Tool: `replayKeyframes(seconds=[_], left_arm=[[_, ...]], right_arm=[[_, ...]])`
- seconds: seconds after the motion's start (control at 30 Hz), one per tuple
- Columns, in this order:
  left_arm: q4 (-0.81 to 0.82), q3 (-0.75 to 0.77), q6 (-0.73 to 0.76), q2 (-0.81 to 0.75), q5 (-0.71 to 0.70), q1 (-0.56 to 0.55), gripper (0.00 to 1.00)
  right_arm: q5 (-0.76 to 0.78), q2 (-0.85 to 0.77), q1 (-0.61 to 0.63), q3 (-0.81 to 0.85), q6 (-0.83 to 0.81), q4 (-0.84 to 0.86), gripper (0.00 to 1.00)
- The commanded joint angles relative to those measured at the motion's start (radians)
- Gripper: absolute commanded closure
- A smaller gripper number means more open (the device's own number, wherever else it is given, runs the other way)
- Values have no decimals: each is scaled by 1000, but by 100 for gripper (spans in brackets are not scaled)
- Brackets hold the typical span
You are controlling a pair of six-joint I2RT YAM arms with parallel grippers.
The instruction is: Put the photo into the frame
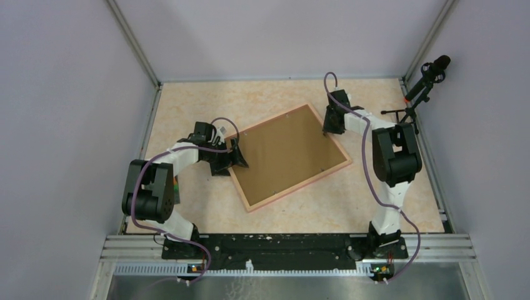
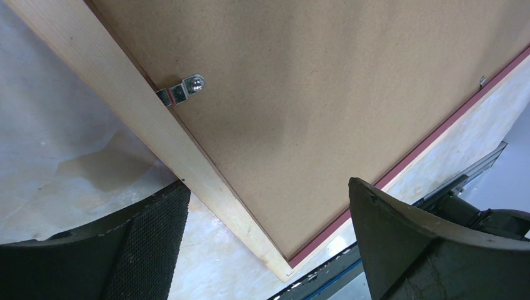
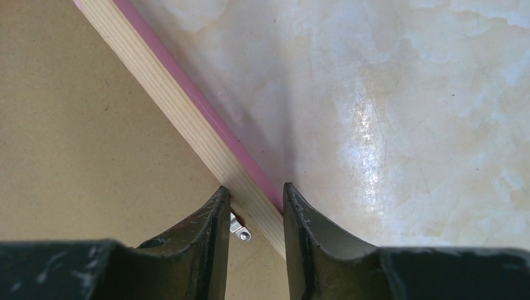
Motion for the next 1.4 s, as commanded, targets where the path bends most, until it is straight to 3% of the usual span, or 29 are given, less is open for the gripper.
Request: replayKeyframes(seconds=[0.0,0.17,0.3,0.6,0.77,1.1,1.37], left_arm=[[44,-6,7,-27,38,0,1],[44,-5,11,-24,41,0,1],[48,-5,8,-22,48,0,1],[45,-11,11,-31,43,-1,1],[50,-8,7,-23,53,-1,1],[46,-16,8,-34,36,1,1],[49,-11,7,-22,40,0,1]], right_arm=[[-12,57,13,-55,76,-62,76],[-45,11,11,-27,0,-66,51],[-87,6,10,28,-67,-110,46],[-85,1,10,-21,-156,-133,48],[-60,6,10,-6,-178,-137,58],[-54,58,11,37,-218,-191,61],[-9,62,11,37,-166,-232,76]])
